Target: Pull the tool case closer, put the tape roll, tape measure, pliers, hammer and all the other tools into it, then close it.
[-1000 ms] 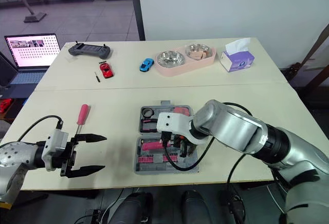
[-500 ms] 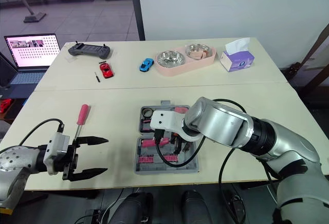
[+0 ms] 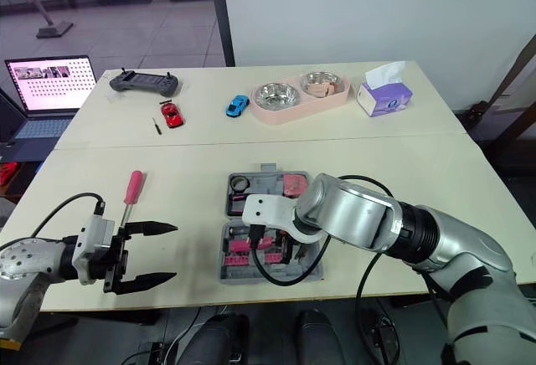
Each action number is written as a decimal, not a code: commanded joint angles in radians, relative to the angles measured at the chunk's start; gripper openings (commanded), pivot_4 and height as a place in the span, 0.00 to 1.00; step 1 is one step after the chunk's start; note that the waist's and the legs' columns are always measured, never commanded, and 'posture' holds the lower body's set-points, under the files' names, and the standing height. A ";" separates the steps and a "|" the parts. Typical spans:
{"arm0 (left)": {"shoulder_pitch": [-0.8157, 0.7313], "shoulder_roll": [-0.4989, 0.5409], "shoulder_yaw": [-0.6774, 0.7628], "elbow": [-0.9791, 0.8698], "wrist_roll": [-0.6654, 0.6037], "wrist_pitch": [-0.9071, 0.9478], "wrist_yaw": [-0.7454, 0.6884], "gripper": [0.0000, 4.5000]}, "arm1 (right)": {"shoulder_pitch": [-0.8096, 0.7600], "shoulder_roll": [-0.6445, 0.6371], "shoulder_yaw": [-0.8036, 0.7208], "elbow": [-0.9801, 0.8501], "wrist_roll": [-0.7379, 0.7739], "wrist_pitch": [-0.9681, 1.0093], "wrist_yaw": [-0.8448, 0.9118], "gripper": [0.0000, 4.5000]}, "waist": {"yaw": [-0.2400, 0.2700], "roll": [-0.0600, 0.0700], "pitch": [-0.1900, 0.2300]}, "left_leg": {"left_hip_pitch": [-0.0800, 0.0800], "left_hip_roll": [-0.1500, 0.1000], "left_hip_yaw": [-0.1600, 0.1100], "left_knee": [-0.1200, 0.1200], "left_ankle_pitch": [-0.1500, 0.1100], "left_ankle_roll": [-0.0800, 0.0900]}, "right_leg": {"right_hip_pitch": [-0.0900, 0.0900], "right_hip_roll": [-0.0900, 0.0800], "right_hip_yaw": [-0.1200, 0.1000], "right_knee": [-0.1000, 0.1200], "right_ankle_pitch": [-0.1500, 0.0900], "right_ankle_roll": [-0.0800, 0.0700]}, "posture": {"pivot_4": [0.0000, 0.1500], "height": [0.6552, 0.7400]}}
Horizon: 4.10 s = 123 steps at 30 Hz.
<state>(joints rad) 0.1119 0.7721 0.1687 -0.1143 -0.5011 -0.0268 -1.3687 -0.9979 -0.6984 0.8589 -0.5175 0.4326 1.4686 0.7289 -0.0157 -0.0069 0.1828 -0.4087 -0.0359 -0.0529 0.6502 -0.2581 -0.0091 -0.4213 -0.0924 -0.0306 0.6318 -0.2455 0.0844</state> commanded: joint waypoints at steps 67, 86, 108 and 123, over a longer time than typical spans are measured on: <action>0.028 0.002 0.012 -0.063 -0.023 0.061 0.016 1.00 | 0.296 -0.061 -0.081 0.118 -0.184 -0.320 0.048 0.00 | 0.005 0.000 -0.001 | 0.001 0.001 -0.001 0.001 0.000 0.000 | 0.002 0.004 0.000 0.000 0.001 -0.001 | 1.00 1.00; 0.013 -0.001 0.007 -0.066 -0.018 0.075 0.029 1.00 | 0.158 -0.143 -0.244 0.046 -0.144 -0.209 0.175 0.00 | 0.007 0.000 -0.001 | 0.001 0.002 -0.001 0.001 0.000 0.000 | 0.002 0.004 0.000 0.000 0.001 -0.001 | 1.00 1.00; 0.016 0.006 0.018 -0.074 -0.032 0.093 0.039 1.00 | 0.844 0.537 -1.098 -0.040 -0.323 0.036 -0.581 0.00 | 0.003 0.001 -0.008 | 0.002 0.001 -0.001 -0.001 0.001 -0.001 | 0.002 0.006 0.001 0.001 0.001 -0.001 | 1.00 1.00; -0.027 0.006 0.007 -0.051 -0.030 0.100 0.020 1.00 | 1.096 0.625 -1.024 0.061 -0.350 -0.532 -0.646 0.81 | 0.005 -0.003 -0.011 | 0.017 0.001 -0.003 -0.003 0.000 -0.001 | 0.016 0.005 0.001 -0.003 -0.004 -0.001 | 1.00 1.00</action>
<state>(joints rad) 0.0994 0.7702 0.1746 -0.1584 -0.5136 0.0729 -1.3457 0.0732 -0.0800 -0.1668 -0.4779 0.1049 1.0006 0.1035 -0.0104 -0.0096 0.1721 -0.3914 -0.0353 -0.0557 0.6472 -0.2577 -0.0101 -0.4053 -0.0880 -0.0298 0.6290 -0.2497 0.0836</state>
